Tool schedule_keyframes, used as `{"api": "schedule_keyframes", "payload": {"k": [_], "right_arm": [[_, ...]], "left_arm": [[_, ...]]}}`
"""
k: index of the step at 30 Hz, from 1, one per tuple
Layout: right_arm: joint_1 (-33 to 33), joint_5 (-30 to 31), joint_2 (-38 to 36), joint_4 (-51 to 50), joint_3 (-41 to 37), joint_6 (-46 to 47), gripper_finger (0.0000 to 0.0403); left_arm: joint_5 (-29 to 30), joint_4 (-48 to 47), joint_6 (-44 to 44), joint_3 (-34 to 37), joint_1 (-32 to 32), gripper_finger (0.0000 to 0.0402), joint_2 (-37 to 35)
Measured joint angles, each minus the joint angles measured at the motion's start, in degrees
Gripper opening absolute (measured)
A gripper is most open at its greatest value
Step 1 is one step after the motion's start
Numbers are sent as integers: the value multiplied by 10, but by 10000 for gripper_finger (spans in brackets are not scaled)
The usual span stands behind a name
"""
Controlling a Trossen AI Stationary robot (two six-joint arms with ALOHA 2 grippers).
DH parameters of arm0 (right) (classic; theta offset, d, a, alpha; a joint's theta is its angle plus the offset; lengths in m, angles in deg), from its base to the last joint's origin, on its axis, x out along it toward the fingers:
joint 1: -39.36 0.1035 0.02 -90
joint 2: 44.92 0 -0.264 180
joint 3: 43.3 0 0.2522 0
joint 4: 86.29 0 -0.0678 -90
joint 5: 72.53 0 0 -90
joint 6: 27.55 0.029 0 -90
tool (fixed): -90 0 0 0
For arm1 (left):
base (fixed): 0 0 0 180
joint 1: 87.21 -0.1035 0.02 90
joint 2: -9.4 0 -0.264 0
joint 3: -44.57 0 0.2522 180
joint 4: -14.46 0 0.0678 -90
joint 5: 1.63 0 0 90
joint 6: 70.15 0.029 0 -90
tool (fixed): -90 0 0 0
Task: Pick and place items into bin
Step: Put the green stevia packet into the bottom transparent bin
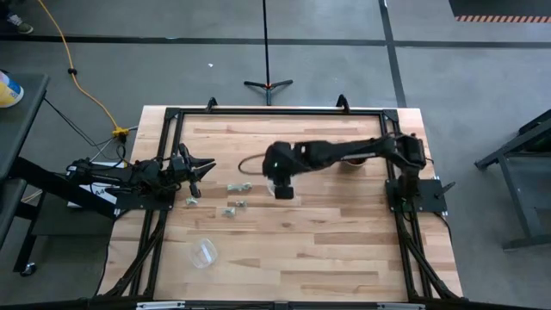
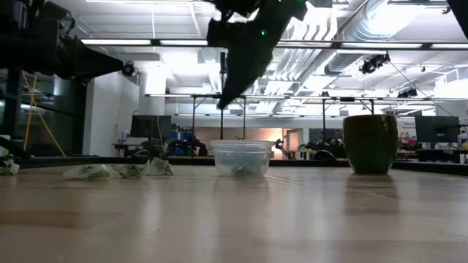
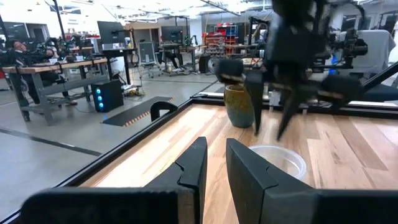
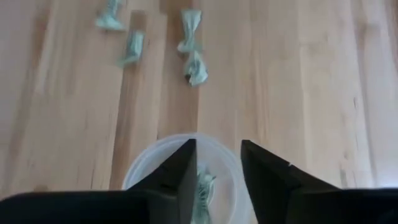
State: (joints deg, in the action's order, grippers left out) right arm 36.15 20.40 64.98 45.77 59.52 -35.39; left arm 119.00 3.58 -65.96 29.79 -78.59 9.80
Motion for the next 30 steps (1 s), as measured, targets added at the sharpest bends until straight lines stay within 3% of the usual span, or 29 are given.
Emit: {"api": "schedule_keyframes", "payload": {"k": [5,9,12,23,30], "right_arm": [[-21,-24,-41,62,-36,4,65],[-31,-41,-86,293,-195,50,20],[-39,-52,-137,386,-311,59,3],[-32,-24,-474,600,-649,67,15],[-33,-13,-685,610,-785,75,1]], "left_arm": [[0,0,0,0,0,97,0],[0,0,0,0,0,97,0],[0,0,3,0,0,97,0],[1,0,30,0,0,97,0],[1,0,31,0,0,97,0]]}}
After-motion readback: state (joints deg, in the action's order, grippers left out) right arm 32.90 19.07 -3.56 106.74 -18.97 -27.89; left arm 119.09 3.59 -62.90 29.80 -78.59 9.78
